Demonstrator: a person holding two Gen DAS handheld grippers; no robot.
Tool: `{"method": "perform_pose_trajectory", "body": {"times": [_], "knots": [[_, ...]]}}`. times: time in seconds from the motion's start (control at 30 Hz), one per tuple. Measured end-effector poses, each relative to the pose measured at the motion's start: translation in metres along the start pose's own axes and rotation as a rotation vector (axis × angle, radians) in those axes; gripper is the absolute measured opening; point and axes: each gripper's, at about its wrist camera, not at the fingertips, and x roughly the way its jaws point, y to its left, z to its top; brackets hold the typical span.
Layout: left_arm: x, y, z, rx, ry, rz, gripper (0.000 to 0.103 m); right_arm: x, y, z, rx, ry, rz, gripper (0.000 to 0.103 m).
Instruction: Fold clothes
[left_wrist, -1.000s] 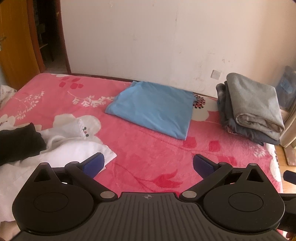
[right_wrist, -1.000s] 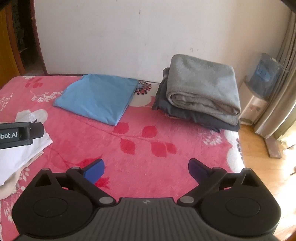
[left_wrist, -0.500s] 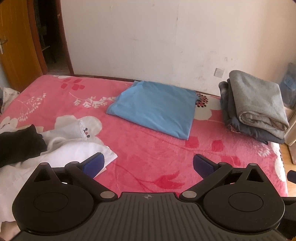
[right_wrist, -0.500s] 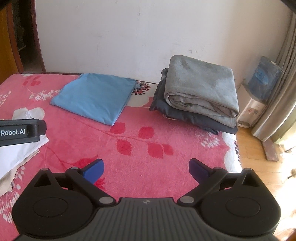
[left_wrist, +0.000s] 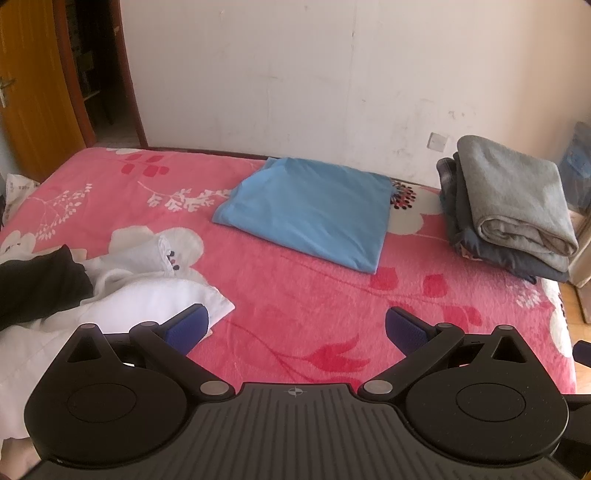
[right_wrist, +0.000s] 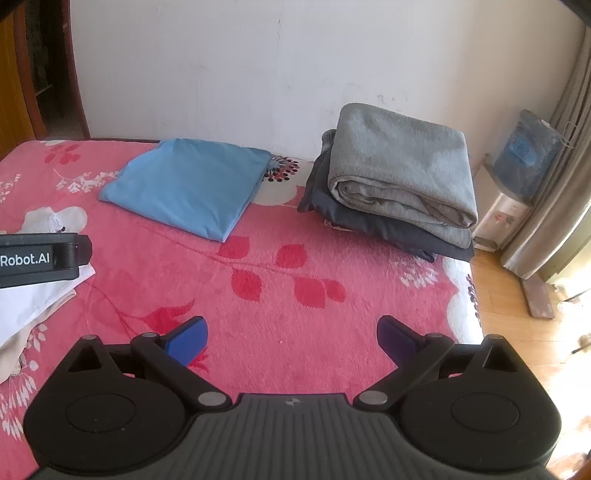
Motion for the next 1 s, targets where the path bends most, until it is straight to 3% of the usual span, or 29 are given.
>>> {"method": "perform_pose_trajectory", "body": {"times": [1.0], "knots": [[0.0031, -0.0028, 0.0008, -0.011, -0.005, -0.011, 0.103, 0.0039, -0.0032, 0.0, -0.006, 0.002, -0.024, 0.1]]}}
